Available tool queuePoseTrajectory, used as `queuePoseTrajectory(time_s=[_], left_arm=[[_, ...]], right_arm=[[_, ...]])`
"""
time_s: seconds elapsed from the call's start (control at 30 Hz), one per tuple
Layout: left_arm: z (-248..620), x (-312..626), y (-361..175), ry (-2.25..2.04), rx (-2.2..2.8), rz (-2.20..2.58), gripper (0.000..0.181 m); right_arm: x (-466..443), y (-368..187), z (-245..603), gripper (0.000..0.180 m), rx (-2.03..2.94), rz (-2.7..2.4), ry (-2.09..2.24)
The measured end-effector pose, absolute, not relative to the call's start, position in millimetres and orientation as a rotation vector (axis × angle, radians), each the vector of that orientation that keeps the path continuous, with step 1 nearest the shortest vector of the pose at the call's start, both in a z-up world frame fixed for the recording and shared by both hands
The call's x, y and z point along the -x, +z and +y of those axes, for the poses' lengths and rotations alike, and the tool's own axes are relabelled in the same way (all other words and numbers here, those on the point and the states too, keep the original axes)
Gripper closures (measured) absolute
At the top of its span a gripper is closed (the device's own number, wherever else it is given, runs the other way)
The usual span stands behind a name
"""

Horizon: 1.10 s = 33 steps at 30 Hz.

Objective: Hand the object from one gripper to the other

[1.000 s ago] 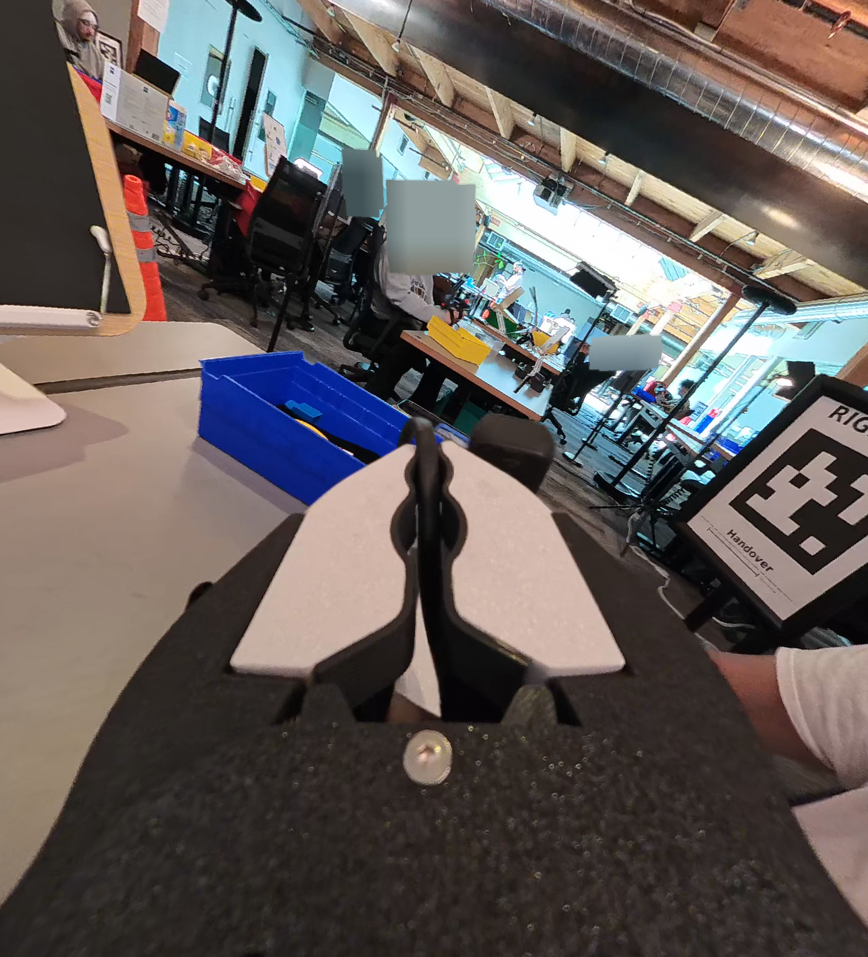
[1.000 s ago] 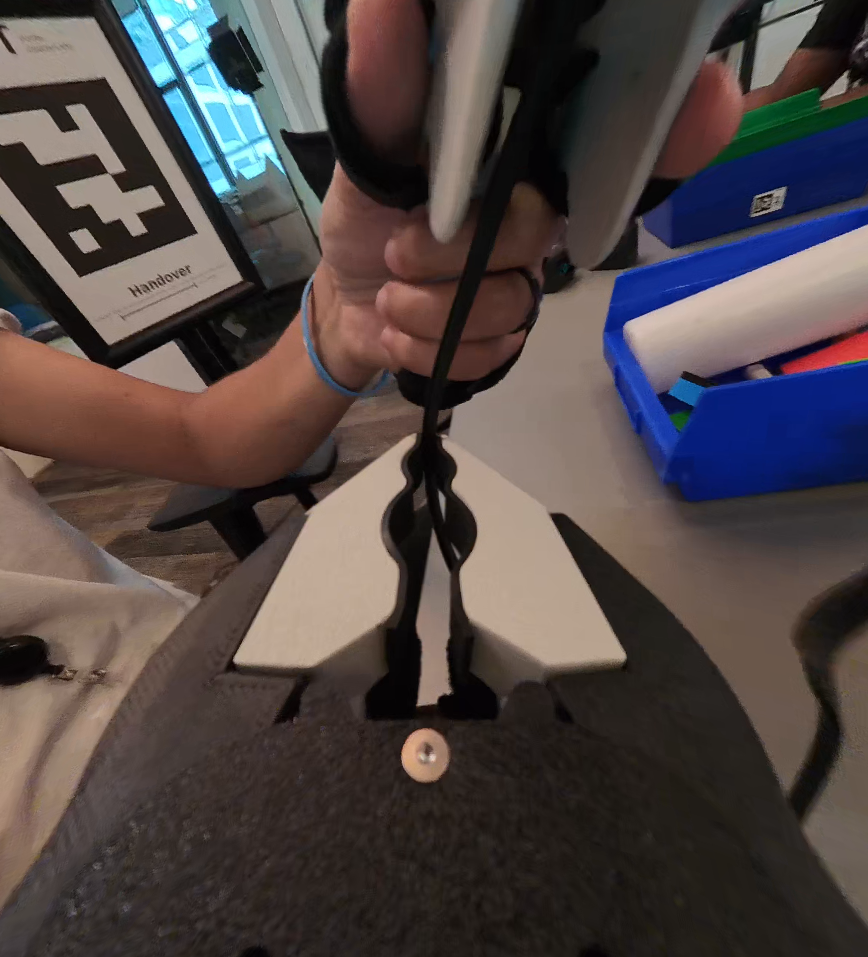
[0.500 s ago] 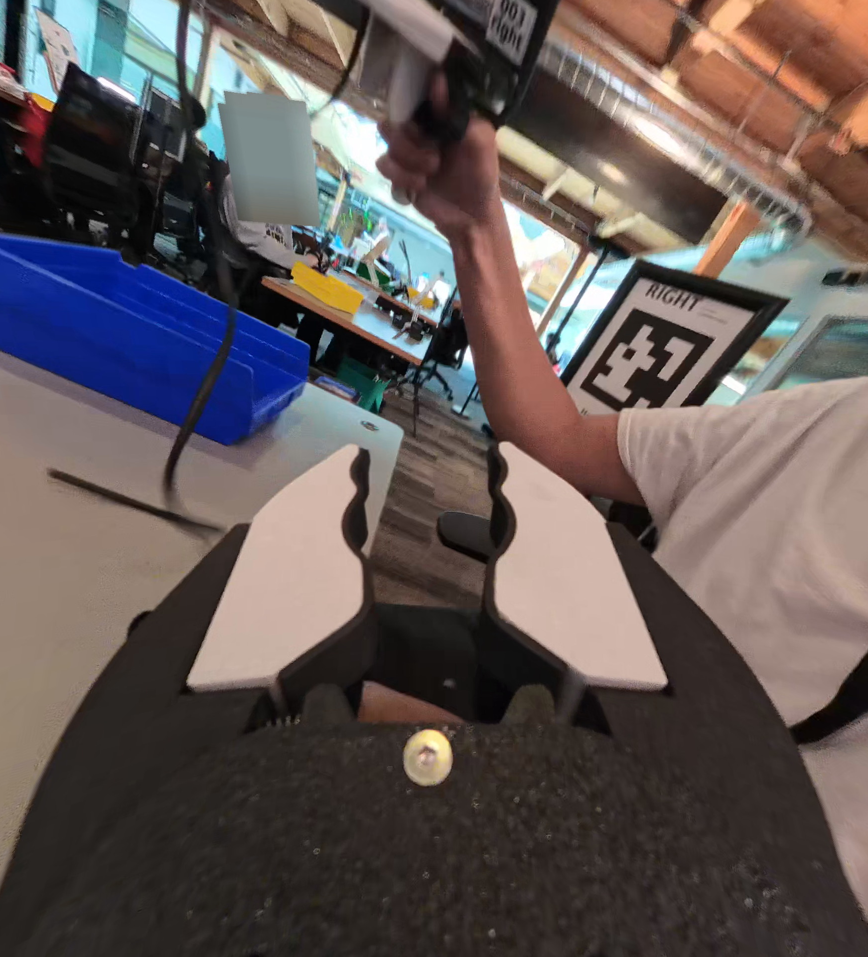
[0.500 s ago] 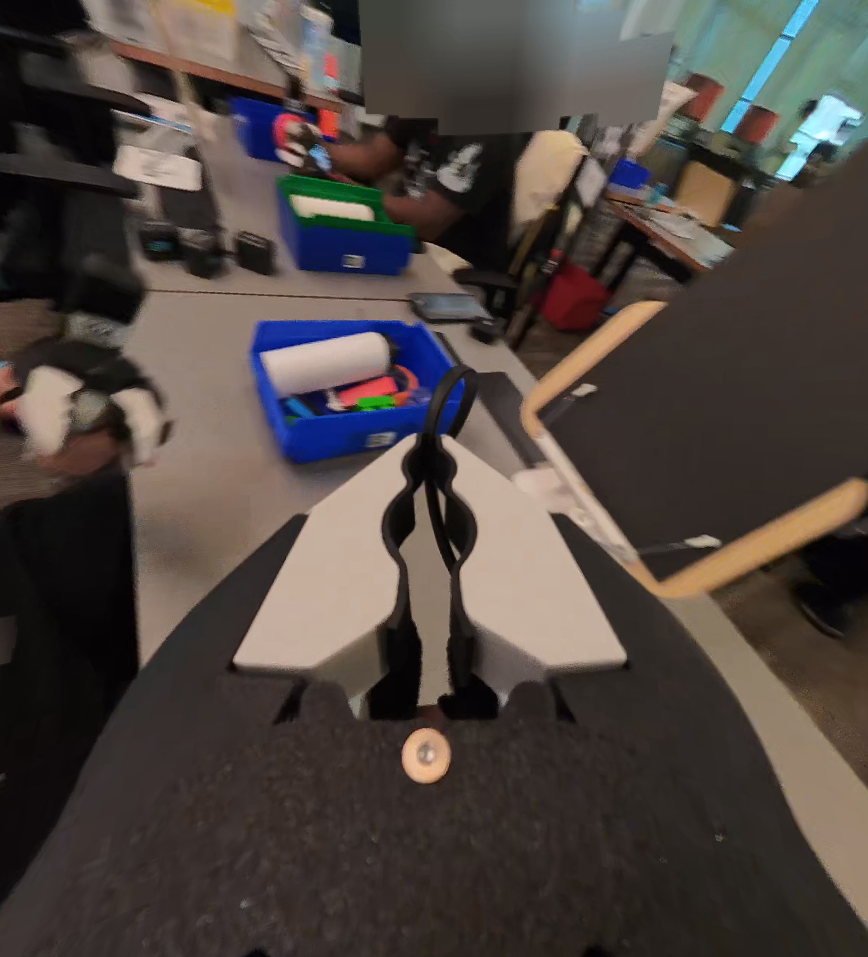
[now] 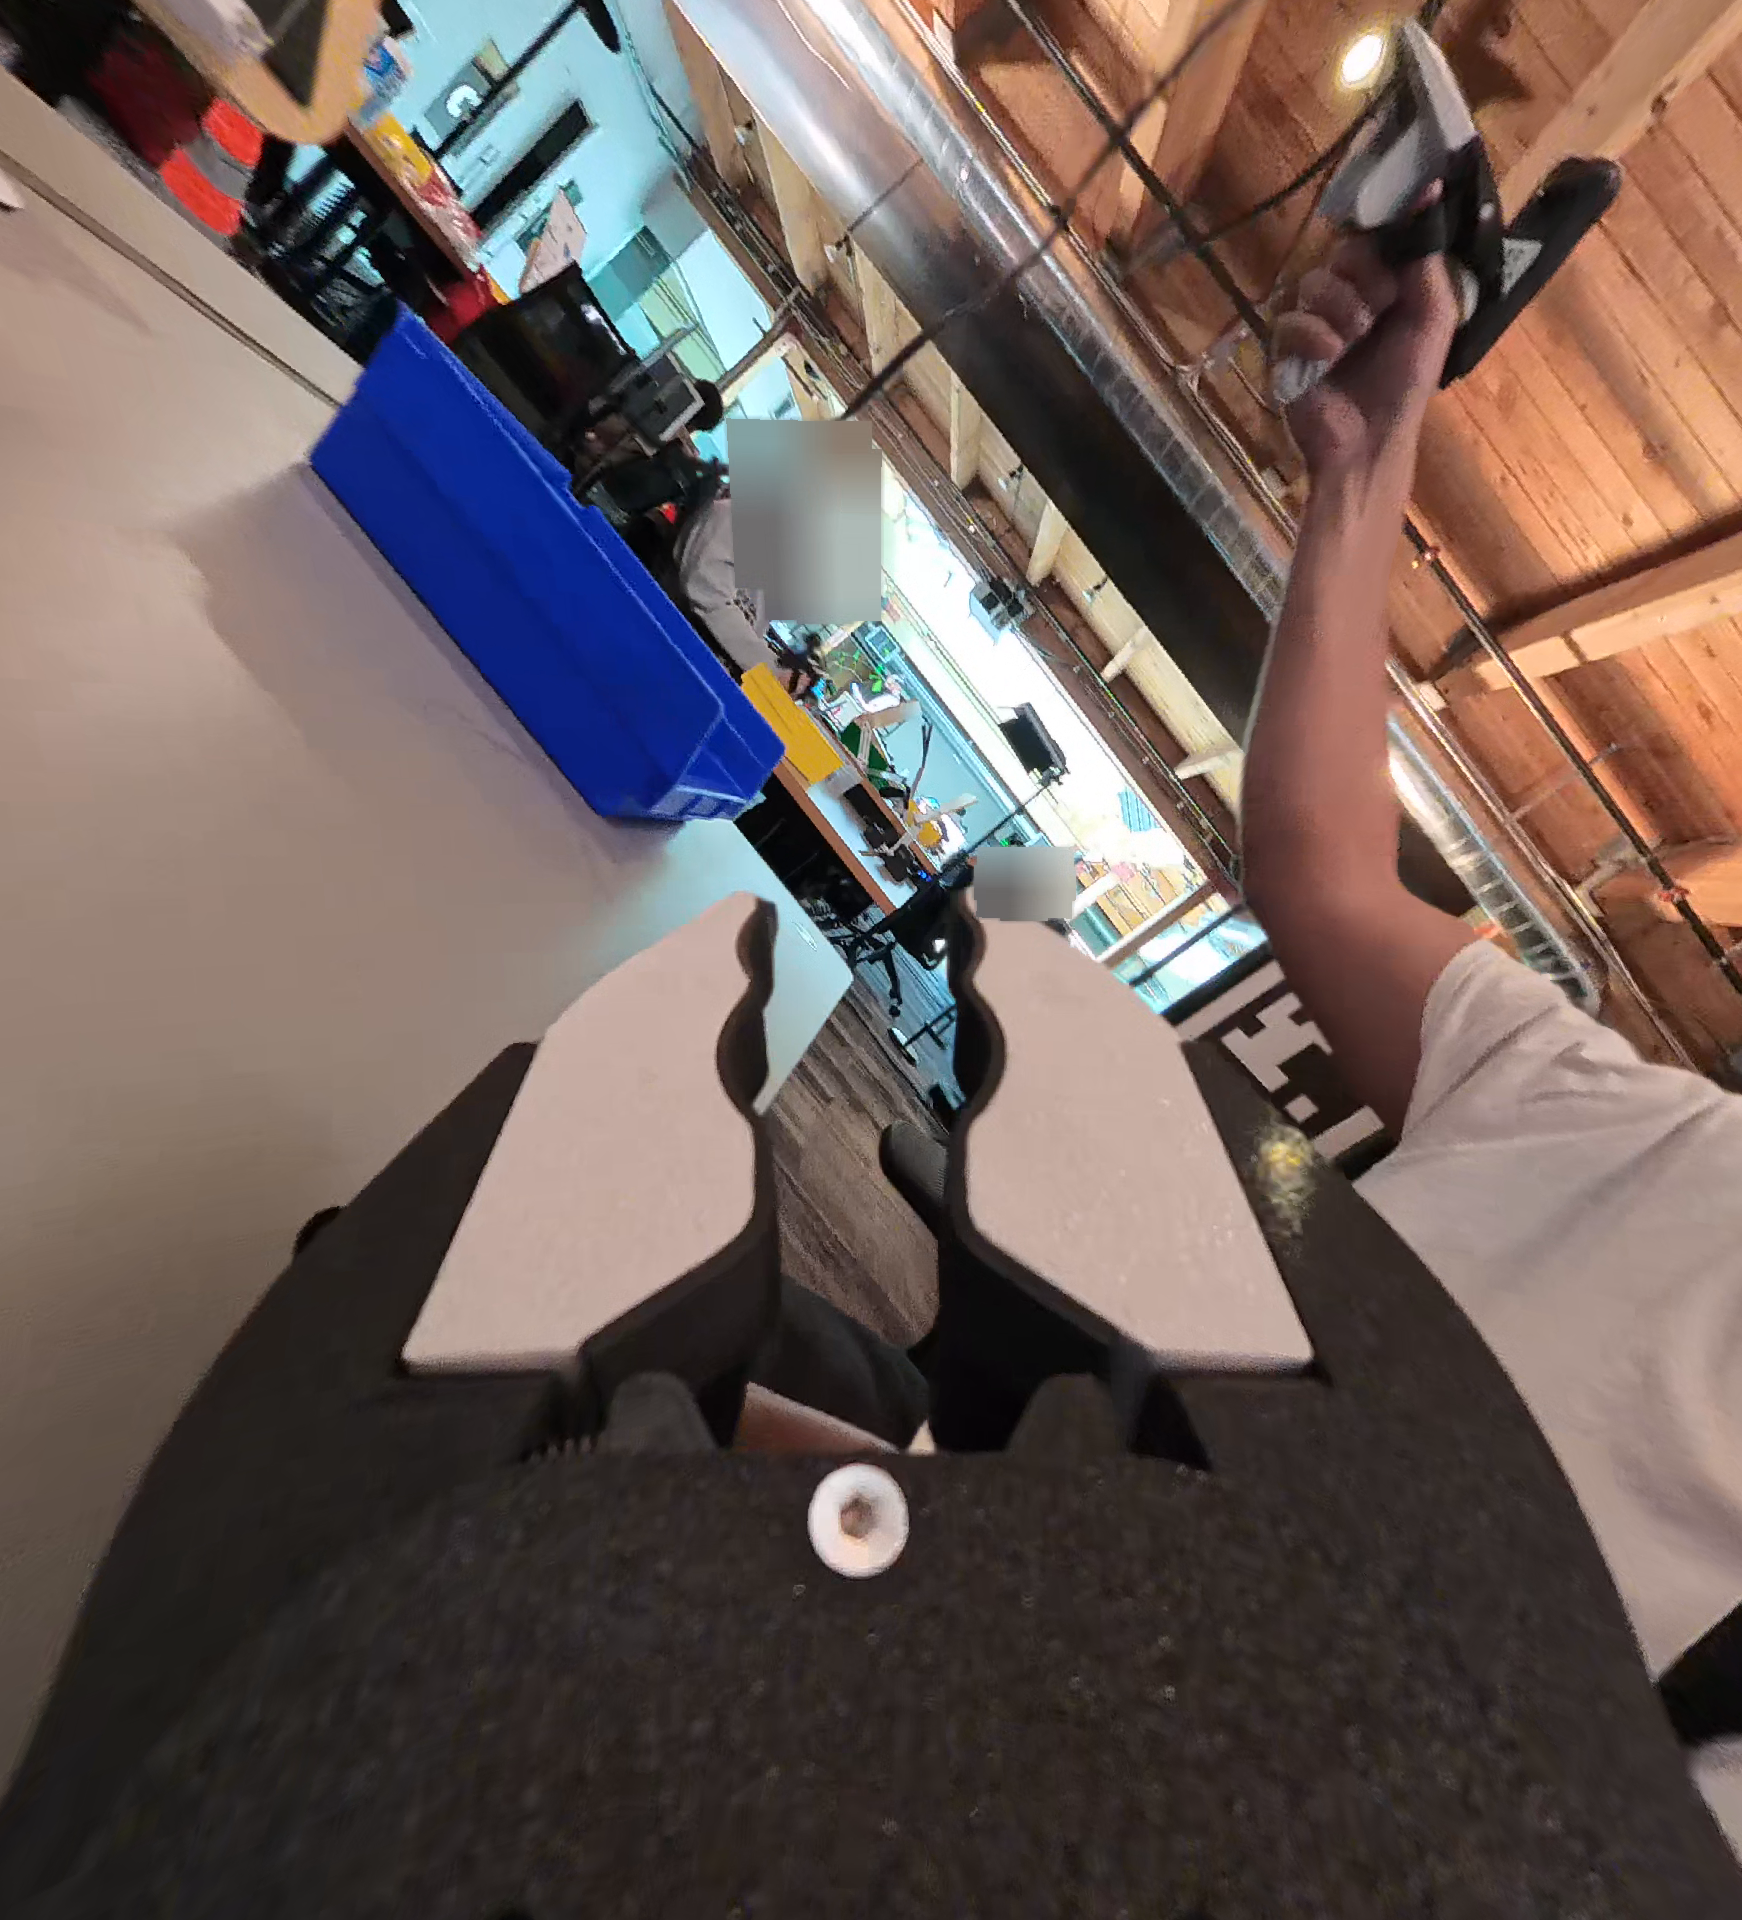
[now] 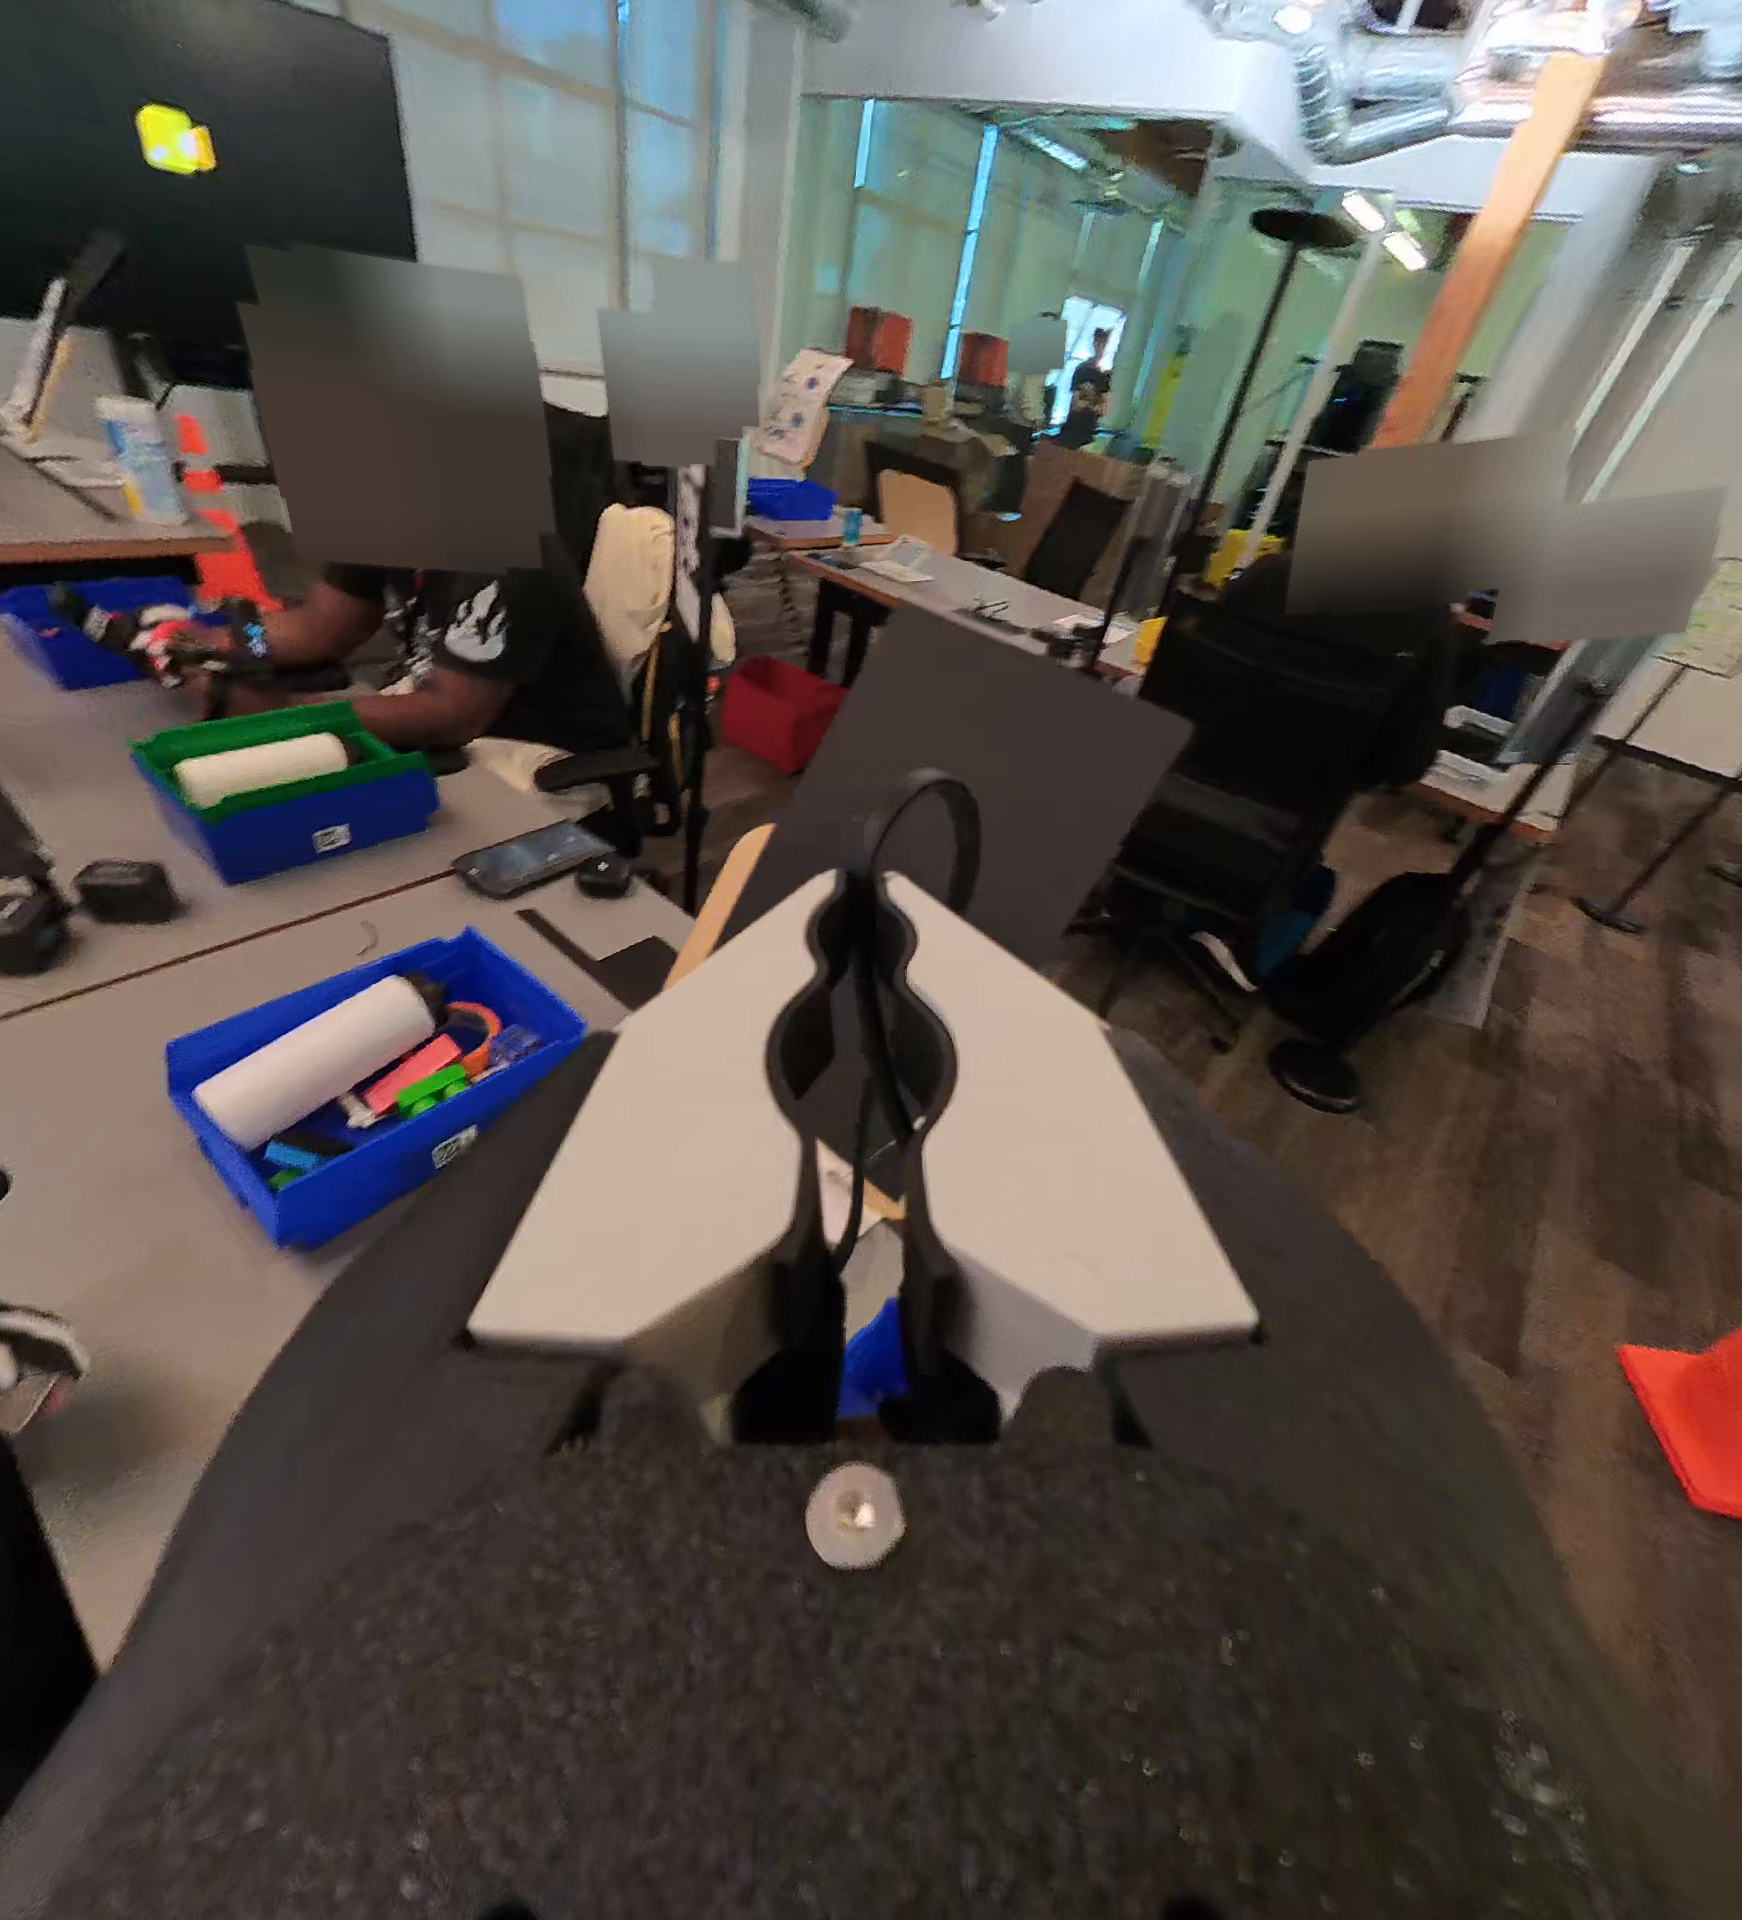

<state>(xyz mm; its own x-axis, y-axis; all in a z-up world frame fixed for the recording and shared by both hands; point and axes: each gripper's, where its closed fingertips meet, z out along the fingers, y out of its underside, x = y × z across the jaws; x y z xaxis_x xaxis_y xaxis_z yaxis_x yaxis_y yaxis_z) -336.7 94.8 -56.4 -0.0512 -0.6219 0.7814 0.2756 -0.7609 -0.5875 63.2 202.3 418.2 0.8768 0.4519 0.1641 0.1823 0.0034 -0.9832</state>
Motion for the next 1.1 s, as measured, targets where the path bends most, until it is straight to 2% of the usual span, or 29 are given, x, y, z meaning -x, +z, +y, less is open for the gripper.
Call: queuePoseTrajectory(time_s=[0.13, 0.23, 0.87, 1.1], left_arm=[[101.6, 343.0, -55.6, -1.862, 1.613, 0.329, 0.152], [100.0, 340.5, -58.2, -1.846, 1.630, 0.357, 0.151], [75.8, 318.9, -70.5, -1.786, 1.692, 0.612, 0.151], [70.7, 316.5, -76.3, -1.723, 1.715, 0.679, 0.151]], right_arm=[[-88.0, 449.8, 210.0, 0.176, 1.559, -0.427, 0.237], [-94.0, 441.4, 220.3, 0.176, 1.609, -0.400, 0.301], [-142.9, 261.4, 253.7, 0.177, 2.103, -0.406, 0.050], [-138.3, 143.7, 258.7, 0.177, 2.367, -0.559, -0.043]])
